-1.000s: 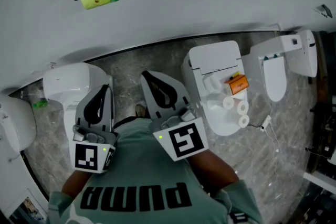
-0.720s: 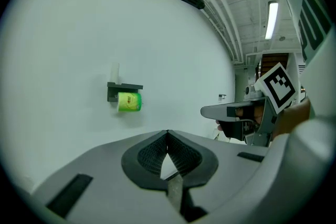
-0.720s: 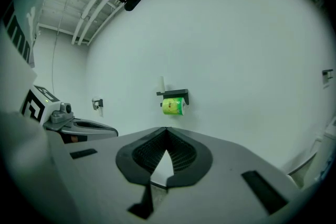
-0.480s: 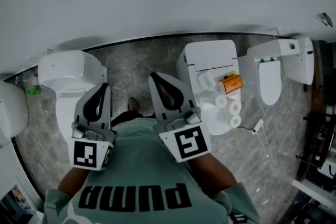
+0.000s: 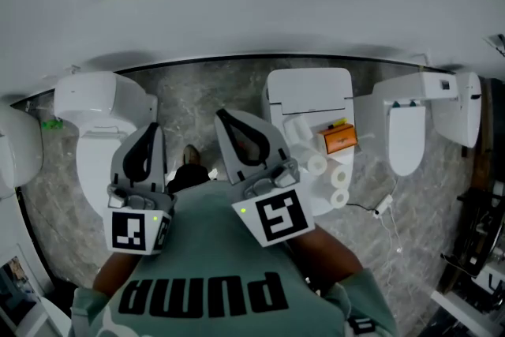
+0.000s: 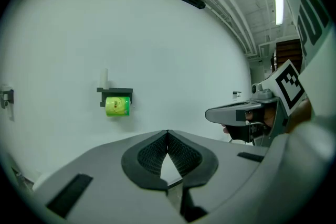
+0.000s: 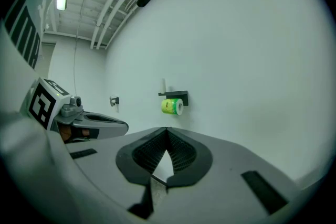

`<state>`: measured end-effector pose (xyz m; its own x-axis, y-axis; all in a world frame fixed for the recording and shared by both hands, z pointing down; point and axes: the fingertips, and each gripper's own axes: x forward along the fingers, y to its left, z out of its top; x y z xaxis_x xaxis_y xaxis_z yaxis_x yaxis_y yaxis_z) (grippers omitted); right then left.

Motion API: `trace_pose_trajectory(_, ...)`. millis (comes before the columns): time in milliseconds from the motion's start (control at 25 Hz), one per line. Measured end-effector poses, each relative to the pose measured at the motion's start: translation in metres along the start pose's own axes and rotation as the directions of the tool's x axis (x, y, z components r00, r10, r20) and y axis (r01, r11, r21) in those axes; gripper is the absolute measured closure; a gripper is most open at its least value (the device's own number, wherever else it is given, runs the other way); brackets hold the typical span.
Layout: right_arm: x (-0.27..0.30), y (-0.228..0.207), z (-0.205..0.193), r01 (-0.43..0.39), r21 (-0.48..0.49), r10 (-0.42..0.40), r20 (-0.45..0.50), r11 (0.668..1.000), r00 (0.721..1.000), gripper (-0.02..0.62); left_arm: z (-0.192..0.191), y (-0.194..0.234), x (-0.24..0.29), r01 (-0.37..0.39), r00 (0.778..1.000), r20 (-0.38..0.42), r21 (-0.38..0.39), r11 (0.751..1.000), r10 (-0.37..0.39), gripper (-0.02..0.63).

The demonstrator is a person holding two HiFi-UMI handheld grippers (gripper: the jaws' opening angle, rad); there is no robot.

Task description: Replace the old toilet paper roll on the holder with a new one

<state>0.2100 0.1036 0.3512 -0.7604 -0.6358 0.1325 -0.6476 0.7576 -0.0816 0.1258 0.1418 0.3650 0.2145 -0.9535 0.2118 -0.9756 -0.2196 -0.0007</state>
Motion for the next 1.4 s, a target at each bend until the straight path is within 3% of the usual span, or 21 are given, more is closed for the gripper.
trace_pose_trajectory(280,-0.014,-0.016,-0.004,-0.058,-0.016,0.058,0.0,0.998,0.998,0.59,-0.005,-0.02,0.006,-0.081,0.997,-0.007,-0.029,0.996,0.081,0.603)
trace_pose_trajectory(840,-0.033,-0.006,-0.024,-0.17,-0.032,0.168,-0.065,0.985,0.984,0.592,-0.008,-0.035,0.002,-0.149,0.989,-0.003,-0.04,0.988,0.149,0.603)
trace_pose_trajectory(1400,-0.04,0.006,-0.018,-0.185,-0.007,0.185,-0.024,0.983,0.983,0.592,-0.011,-0.036,-0.012,-0.172,0.985,-0.007,-0.038,0.984,0.172,0.603)
